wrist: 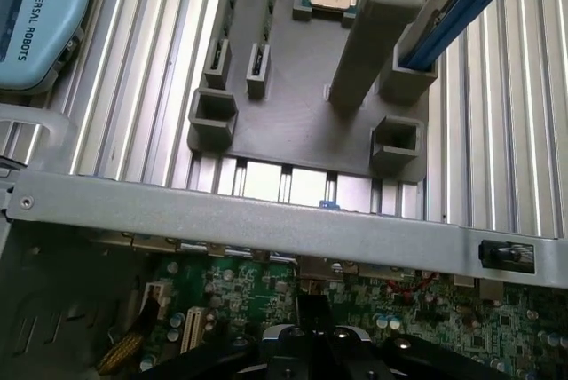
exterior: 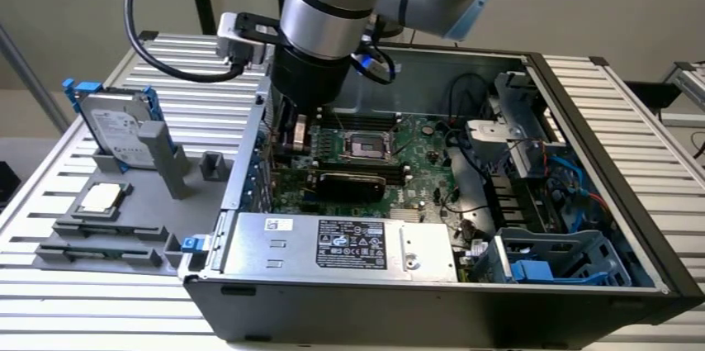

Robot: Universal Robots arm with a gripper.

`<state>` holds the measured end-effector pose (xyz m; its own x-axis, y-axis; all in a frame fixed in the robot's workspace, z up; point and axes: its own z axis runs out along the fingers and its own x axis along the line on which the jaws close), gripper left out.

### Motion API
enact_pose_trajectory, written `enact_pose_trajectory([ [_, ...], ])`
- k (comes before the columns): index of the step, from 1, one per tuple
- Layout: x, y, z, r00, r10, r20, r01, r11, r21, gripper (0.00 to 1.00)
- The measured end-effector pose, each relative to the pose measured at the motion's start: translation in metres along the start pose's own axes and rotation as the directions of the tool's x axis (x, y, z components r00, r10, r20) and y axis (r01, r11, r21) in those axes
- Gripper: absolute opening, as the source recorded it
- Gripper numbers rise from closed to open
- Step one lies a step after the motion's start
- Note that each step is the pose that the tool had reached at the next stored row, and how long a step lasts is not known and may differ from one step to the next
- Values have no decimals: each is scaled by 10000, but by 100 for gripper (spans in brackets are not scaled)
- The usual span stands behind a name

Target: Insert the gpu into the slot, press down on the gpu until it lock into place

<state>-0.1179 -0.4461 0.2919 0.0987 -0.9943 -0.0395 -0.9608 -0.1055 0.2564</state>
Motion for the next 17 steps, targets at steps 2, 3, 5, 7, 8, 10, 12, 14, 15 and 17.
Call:
enact_pose_trajectory([
  [2, 0, 0, -1, 10000, -60, -4, 60, 9999, -112, 11],
  [3, 0, -1, -1, 9999, -110, -10, 110, 9998, -139, 11],
  [5, 0, 0, -1, 9997, -250, 0, 250, 9995, -171, 11],
  [7, 0, -3, -1, 9992, -395, 21, 396, 9990, -187, 11],
  [8, 1, -4, -2, 9990, -452, 41, 453, 9988, -191, 11],
  [10, 1, -4, -1, 9984, -548, 107, 550, 9983, -202, 11],
  [12, 0, -4, -1, 9976, -676, 166, 679, 9974, -227, 11],
  [14, 0, -4, -1, 9965, -814, 189, 818, 9963, -257, 11],
  [15, 0, -3, -1, 9960, -876, 176, 881, 9957, -271, 11],
  [17, 1, -4, -1, 9946, -1029, 142, 1033, 9942, -299, 11],
])
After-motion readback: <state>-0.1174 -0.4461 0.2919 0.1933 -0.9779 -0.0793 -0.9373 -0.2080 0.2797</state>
